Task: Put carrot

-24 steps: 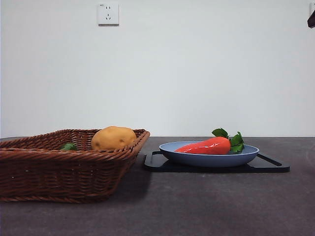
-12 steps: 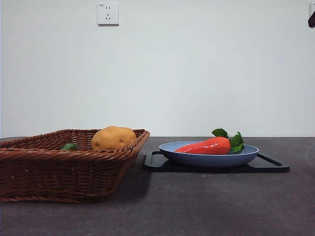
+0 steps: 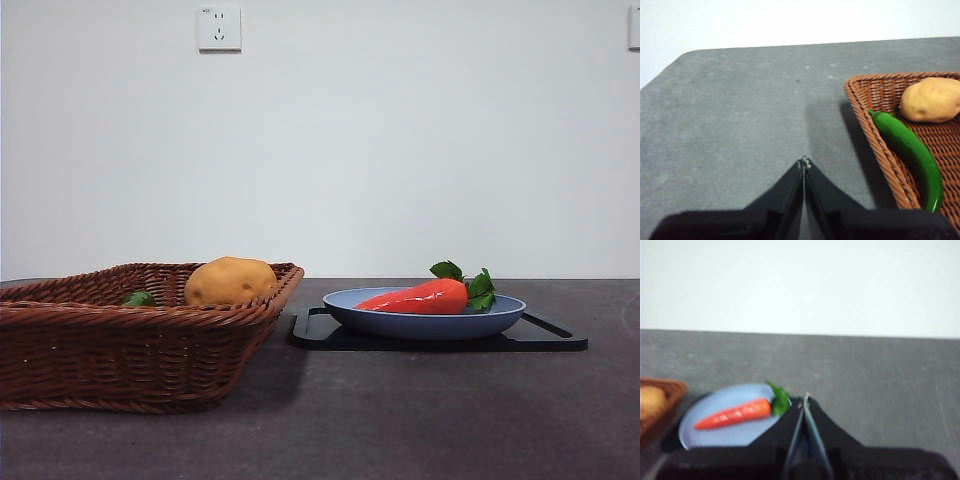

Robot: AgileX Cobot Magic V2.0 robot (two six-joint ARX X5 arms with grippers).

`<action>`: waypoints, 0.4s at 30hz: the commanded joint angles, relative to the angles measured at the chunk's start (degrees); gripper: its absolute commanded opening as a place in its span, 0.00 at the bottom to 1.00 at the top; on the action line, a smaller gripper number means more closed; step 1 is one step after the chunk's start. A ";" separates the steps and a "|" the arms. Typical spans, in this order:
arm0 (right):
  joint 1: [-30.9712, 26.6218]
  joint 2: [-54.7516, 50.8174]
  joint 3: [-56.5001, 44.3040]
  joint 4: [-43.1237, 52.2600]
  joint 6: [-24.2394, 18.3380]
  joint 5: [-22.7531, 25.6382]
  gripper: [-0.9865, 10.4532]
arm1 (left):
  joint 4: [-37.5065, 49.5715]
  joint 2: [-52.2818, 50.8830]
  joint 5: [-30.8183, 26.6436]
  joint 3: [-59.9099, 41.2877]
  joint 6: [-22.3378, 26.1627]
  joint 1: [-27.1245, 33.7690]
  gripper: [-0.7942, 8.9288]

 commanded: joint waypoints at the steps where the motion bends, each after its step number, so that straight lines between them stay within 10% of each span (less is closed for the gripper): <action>1: -4.26 -2.80 -3.93 0.28 -0.63 -5.01 0.09 | 0.66 -0.26 0.20 -0.37 0.28 0.17 0.09; 12: -10.64 -10.43 -17.16 0.72 -0.35 -7.85 0.09 | 0.66 -0.26 0.17 -0.37 0.26 0.17 0.09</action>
